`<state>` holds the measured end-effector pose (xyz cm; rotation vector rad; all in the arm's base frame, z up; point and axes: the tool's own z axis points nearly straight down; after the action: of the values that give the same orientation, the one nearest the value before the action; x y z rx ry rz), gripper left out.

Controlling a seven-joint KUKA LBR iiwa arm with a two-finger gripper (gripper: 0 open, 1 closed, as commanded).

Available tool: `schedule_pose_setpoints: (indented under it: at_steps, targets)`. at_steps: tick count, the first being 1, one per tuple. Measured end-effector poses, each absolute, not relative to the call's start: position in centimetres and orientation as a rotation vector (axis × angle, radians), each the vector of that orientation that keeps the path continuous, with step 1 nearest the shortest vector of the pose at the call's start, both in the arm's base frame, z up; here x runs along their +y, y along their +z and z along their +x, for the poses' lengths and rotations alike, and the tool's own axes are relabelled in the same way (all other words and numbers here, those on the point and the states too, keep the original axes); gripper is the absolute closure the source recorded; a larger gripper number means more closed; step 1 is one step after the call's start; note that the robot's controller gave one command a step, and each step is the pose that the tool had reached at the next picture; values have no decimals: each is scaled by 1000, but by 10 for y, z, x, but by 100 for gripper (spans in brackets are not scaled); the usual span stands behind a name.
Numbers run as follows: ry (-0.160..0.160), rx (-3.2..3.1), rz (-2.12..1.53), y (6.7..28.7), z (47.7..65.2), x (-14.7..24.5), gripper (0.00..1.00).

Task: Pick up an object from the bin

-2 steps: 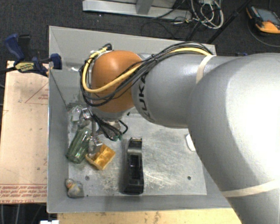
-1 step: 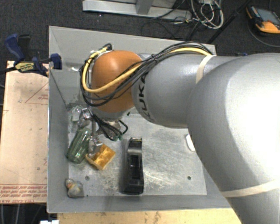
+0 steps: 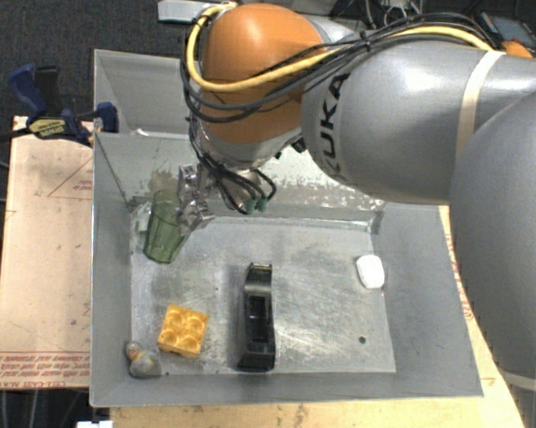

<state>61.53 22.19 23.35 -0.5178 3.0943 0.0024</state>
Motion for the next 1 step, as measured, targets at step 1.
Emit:
schedule_pose_setpoints:
  at_steps: [1]
  targets:
    - [2, 3096, -518, 233, 615, 222, 100]
